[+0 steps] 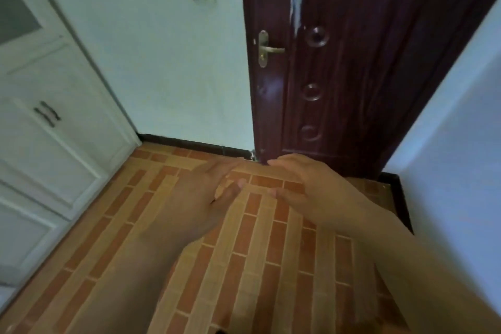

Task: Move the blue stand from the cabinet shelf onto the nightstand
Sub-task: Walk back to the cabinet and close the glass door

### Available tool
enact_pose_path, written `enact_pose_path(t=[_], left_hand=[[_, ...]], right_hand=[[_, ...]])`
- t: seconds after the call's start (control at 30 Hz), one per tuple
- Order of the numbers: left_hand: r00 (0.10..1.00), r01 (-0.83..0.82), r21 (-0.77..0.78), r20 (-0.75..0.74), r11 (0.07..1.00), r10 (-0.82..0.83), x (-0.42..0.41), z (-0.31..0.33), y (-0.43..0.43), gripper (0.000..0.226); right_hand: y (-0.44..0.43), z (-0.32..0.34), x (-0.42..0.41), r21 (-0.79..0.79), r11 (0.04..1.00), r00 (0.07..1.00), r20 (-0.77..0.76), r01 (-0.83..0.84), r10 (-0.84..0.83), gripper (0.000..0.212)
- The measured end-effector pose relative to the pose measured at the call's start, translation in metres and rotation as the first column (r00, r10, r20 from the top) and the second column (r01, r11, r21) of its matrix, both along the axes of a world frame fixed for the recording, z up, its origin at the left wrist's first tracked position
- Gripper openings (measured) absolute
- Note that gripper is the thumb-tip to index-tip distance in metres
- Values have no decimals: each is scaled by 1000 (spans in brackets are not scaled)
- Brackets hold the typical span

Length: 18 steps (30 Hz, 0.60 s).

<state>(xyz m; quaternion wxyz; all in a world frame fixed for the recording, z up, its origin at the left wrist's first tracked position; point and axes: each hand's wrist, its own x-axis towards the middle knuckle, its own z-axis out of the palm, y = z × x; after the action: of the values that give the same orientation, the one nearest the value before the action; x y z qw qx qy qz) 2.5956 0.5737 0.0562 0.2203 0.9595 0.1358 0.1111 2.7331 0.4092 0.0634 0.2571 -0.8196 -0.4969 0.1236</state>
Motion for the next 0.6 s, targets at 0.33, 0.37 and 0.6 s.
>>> enact_pose_path(t=[0.33, 0.37, 0.6], left_hand=[[989, -146, 12, -16, 989, 146, -63, 19, 140, 52], [987, -163, 10, -10, 987, 163, -70, 18, 154, 53], [910, -415, -15, -7, 909, 415, -143, 12, 225, 58]], right_hand=[[154, 18, -49, 107, 983, 988, -32, -146, 150, 45], [171, 18, -54, 110, 979, 984, -38, -171, 176, 46], [281, 9, -94, 53, 915, 914, -47, -400, 402, 52]])
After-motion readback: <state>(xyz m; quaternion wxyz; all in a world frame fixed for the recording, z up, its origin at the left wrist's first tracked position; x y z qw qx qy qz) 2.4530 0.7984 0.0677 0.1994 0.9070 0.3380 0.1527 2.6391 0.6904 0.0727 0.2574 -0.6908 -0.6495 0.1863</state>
